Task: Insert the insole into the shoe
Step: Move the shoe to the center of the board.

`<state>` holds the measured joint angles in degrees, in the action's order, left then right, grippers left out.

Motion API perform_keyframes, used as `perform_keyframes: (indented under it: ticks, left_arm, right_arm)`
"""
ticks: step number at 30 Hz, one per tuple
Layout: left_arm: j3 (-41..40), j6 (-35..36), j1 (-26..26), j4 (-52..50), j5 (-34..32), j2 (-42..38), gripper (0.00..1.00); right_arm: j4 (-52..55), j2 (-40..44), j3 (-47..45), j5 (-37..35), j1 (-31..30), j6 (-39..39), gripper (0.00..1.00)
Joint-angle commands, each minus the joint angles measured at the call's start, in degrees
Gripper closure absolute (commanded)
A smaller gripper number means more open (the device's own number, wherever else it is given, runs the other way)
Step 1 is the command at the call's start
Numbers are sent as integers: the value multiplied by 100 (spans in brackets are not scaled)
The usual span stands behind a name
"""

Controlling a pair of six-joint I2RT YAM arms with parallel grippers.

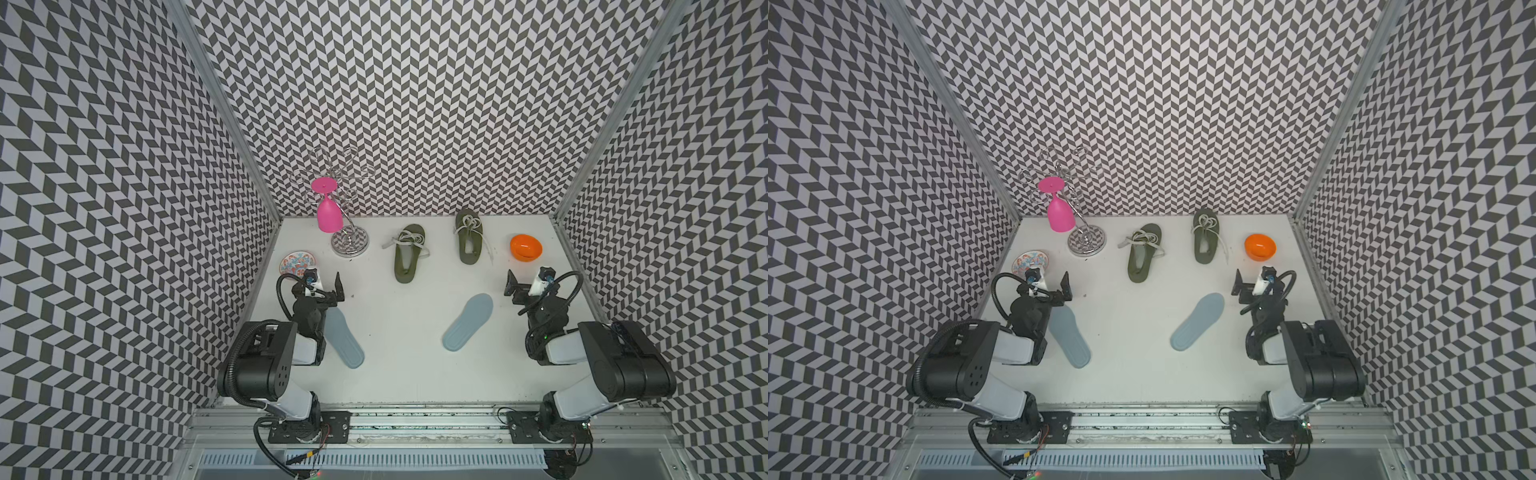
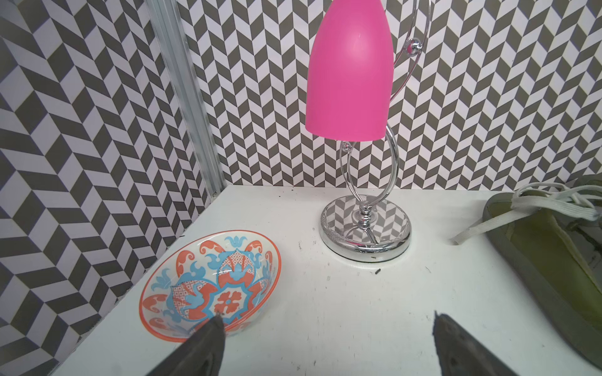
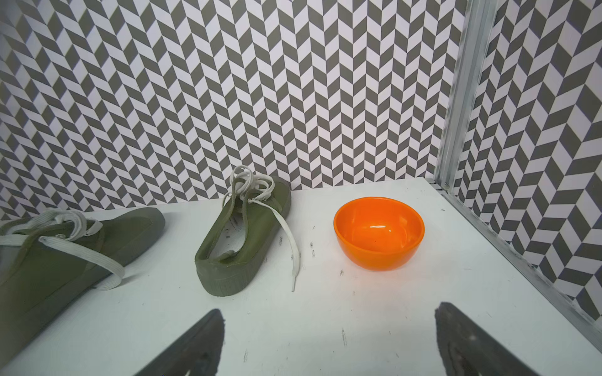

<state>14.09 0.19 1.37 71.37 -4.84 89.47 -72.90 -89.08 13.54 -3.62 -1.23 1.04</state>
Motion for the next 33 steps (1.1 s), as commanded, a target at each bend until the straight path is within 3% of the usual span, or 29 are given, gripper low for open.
perform_keyframes:
  ticks: [1, 19, 22, 24, 27, 30, 33]
  left_arm:
    - [37, -10, 38, 75, -52, -33, 0]
    - [85, -61, -49, -7, 117, -21, 0]
    - [45, -159, -216, 14, 468, -74, 0]
    - [126, -241, -209, -94, 253, -136, 0]
    - [928, -353, -195, -1937, -158, -559, 0]
    - [1626, -601, -206, -3166, -70, -733, 0]
    - [2182, -1301, -94, -4194, 73, -713, 1]
  right_arm:
    - [-426, -48, -18, -25, -26, -60, 0]
    - [-418, -48, -15, -25, -26, -69, 0]
    - [-433, -44, -25, -29, -26, -53, 0]
    - [-397, 34, 3, 8, -26, -43, 0]
    - [1161, 700, 524, 23, -30, -103, 0]
    - [2806, 1039, 1342, 155, -95, 55, 0]
    - [3500, 1204, 1807, 727, -191, 599, 0]
